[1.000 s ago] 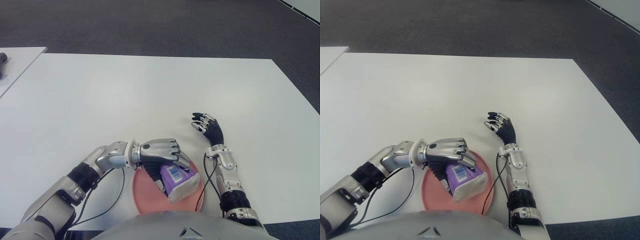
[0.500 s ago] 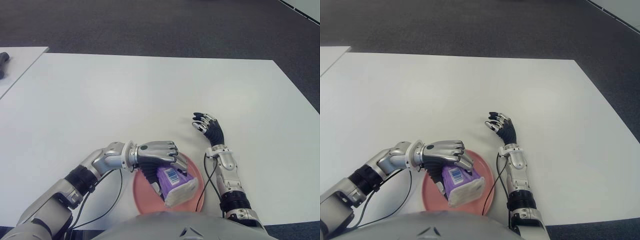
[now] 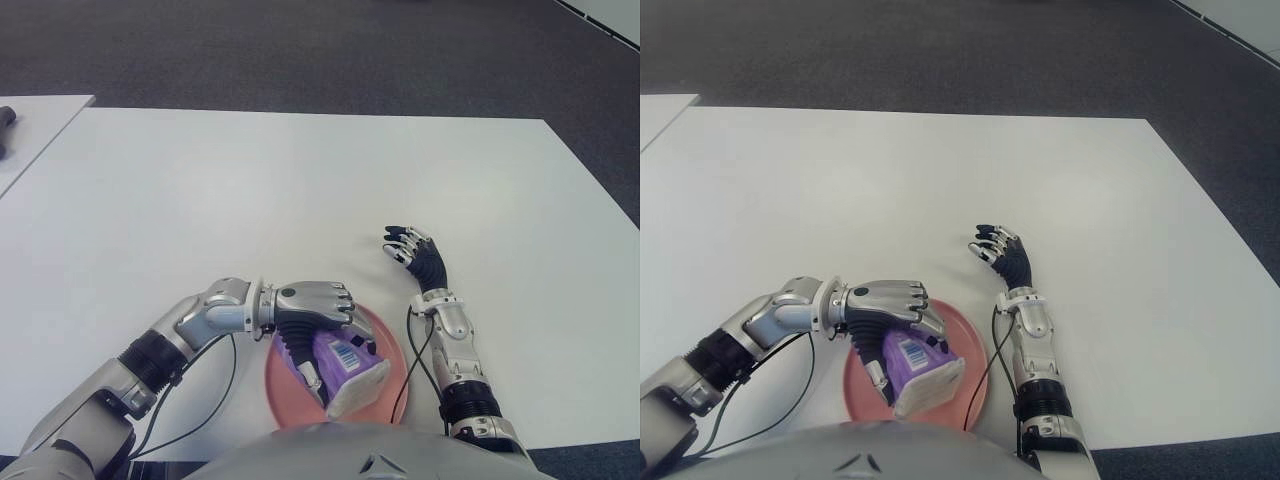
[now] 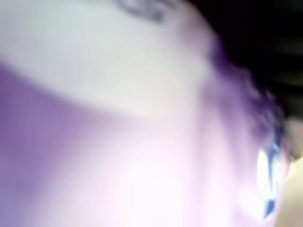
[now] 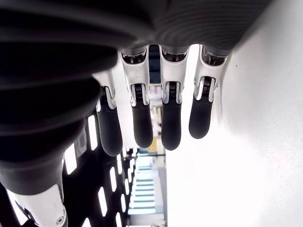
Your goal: Put the tissue paper into the plate.
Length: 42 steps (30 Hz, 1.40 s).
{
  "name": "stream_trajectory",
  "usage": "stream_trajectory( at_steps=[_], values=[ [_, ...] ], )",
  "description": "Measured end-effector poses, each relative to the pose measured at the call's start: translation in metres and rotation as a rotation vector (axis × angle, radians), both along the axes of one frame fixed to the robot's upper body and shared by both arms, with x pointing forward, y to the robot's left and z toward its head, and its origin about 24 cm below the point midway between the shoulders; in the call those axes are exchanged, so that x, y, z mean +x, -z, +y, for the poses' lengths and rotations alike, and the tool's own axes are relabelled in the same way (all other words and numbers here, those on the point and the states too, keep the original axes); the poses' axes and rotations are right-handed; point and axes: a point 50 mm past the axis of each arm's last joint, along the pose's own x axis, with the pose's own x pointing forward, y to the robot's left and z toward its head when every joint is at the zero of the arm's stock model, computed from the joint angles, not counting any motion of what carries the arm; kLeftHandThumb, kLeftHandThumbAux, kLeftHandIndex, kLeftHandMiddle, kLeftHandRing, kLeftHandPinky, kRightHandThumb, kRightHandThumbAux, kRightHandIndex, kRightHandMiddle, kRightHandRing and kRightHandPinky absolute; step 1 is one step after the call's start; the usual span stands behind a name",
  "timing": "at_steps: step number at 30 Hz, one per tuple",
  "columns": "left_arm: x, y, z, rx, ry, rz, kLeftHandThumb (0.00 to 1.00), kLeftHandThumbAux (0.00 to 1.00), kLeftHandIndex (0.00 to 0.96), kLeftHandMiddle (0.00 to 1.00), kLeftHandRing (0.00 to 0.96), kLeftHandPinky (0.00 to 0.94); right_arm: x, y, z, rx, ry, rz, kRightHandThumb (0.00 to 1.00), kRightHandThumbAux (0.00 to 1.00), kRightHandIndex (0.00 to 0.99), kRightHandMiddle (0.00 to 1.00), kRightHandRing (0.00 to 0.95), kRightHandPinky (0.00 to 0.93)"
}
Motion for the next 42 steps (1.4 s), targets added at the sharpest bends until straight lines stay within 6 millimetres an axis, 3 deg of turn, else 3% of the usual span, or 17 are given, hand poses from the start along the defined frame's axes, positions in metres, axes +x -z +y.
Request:
stream_trajectory(
  at_steps=[8, 42],
  values=[
    [0.0003, -0.0004, 0.0017, 0.043, -0.006, -0.058, 0.018, 0.263, 0.001, 0.001, 0.001, 0.0, -0.0004, 0.0011, -0.0004, -0.006, -0.004, -0.01, 0.683, 0.736, 0.403, 0.312, 0.313, 0.324],
    [0.0033, 0.0034, 0.0058, 0.034, -0.082, -0.117, 0.001, 0.305, 0.0, 0.0, 0.0, 0.0, -0.002, -0.0028, 0.0041, 0.005, 0.021, 0.004, 0.682, 0.737, 0.402, 0.312, 0.314, 0.322]
  ],
)
